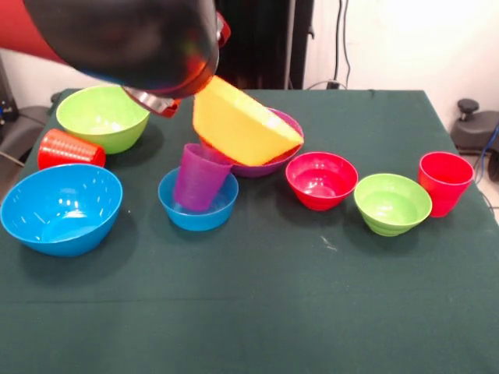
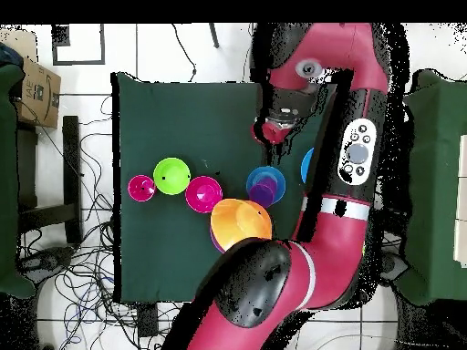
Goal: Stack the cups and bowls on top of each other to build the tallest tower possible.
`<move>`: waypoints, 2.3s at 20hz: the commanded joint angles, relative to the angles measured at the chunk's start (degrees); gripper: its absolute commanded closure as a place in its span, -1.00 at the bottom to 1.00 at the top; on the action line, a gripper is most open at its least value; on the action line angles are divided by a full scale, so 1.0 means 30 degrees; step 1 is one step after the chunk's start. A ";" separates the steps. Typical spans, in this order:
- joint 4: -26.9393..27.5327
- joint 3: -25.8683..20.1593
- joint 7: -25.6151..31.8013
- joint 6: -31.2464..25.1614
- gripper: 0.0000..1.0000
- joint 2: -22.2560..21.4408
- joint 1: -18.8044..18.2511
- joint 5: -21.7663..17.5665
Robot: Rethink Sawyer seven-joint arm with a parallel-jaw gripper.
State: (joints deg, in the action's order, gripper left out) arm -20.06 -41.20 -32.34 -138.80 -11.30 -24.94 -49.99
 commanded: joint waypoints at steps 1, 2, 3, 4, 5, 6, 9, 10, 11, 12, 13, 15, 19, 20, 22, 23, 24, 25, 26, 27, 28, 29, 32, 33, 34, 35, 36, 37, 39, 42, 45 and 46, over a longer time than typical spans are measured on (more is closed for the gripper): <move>0.2027 -0.5056 0.2712 -0.1664 -1.00 -0.0390 -0.0626 -0.4979; 0.1826 -0.5197 0.2578 -0.1436 -1.00 -0.0322 -0.0777 -0.4910; 0.1625 -0.5339 0.2443 -0.1209 -1.00 -0.0255 -0.0928 -0.4842; 0.1422 -0.5341 0.2463 -0.1114 -1.00 -0.0246 -0.1058 -0.4804; 0.1303 -0.5476 0.2471 -0.1139 -1.00 -0.0273 -0.1176 -0.4877; 0.1185 -0.5612 0.2479 -0.1164 -1.00 -0.0299 -0.1294 -0.4949; 0.1019 -0.6043 0.2811 -0.1464 -1.00 -0.0401 -0.1535 -0.5593; 0.0928 -0.6105 0.2877 -0.1512 -1.00 -0.0444 -0.1631 -0.5689; 0.0794 -0.6075 0.2755 -0.1310 -1.00 -0.0397 -0.1735 -0.5469; 0.0660 -0.6046 0.2633 -0.1107 -1.00 -0.0350 -0.1838 -0.5249; 0.0351 -0.5753 0.2273 -0.0329 -1.00 -0.0112 -0.1984 -0.4606; -0.0416 -0.5017 0.1756 0.1744 -1.00 0.0392 -0.2324 -0.3502; -0.1870 -0.3317 -0.0026 0.7847 -1.00 0.1953 -0.2833 -0.2470; -0.1956 -0.3119 -0.0345 0.8768 -1.00 0.2271 -0.2859 -0.2479; -0.2338 -0.2732 -0.1265 1.1586 -1.00 0.3050 -0.3052 -0.2023; -0.2533 -0.2481 -0.1899 1.3225 -1.00 0.3432 -0.3082 -0.1835; -0.2569 -0.2311 -0.2243 1.3962 -1.00 0.3633 -0.3045 -0.1761; -0.2459 -0.2183 -0.2850 1.4725 -1.00 0.3966 -0.2976 -0.1727; -0.2294 -0.2226 -0.3001 1.4781 -1.00 0.4176 -0.2968 -0.1579; -0.1992 -0.2607 -0.3208 1.4626 -1.00 0.4547 -0.3111 -0.1015; -0.1619 -0.2969 -0.3080 1.3804 -1.00 0.4779 -0.3169 -0.0676; -0.1246 -0.3330 -0.2951 1.2982 -1.00 0.5011 -0.3227 -0.0337; -0.0069 -0.4112 -0.2203 0.9253 -1.00 0.5011 -0.3046 -0.0360; 0.0699 -0.4890 -0.2018 0.7142 -1.00 0.4798 -0.2903 -0.0869; 0.1348 -0.5822 -0.1819 0.5621 -1.00 0.4675 -0.2752 -0.1892; 0.1996 -0.6755 -0.1620 0.4100 -1.00 0.4551 -0.2600 -0.2914; 0.2314 -0.7422 -0.1312 0.3265 -1.00 0.4453 -0.2528 -0.3951; 0.2648 -0.8263 -0.0657 0.1912 -1.00 0.4264 -0.2461 -0.5646; 0.2906 -0.9754 0.0036 0.0533 -1.00 0.4085 -0.2543 -0.7997; 0.2909 -1.1452 0.1222 -0.0805 -1.00 0.3881 -0.2829 -1.0917; 0.2797 -1.2746 0.1730 -0.1361 -1.00 0.3847 -0.3196 -1.2687; 0.2759 -1.3175 0.1794 -0.1459 -1.00 0.3860 -0.3326 -1.3161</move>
State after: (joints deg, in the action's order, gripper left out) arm -14.96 -69.22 -32.34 -140.23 3.31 -34.87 -76.85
